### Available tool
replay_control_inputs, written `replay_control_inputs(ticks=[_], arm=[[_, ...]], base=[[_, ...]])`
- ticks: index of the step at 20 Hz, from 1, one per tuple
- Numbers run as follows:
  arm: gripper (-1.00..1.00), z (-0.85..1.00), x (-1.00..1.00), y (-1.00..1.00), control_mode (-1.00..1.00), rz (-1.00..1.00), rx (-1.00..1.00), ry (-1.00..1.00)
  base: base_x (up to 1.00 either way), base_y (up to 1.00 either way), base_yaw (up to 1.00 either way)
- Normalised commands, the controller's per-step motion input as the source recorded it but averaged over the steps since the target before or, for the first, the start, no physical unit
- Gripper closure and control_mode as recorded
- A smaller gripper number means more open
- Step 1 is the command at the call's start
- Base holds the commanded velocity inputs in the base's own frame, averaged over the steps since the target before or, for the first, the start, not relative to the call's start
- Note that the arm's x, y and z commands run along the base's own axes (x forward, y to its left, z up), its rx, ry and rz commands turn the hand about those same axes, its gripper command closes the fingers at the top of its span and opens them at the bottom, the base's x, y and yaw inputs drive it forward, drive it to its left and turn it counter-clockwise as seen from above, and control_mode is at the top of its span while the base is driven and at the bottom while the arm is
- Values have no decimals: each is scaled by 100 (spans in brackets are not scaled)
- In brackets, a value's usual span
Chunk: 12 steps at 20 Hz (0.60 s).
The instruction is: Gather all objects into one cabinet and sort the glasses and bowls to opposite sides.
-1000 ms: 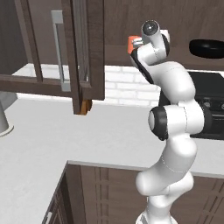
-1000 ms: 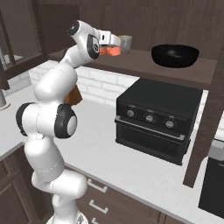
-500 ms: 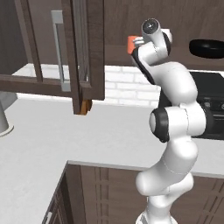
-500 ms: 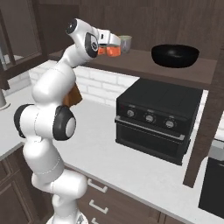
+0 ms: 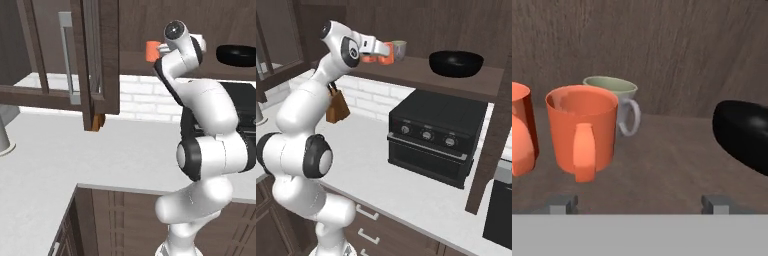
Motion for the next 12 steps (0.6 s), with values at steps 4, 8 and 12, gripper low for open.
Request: replay_control_inputs(ticks=[4,8,12], arm=[[-100,0,-96,-10,-100,-10,0,-5],[-100,0,-100,-10,-100,-8,0,-8],[-100,0,-100,-11,-100,-6,0,-11]], base=[[0,0,0],[0,0,0],[0,0,0]])
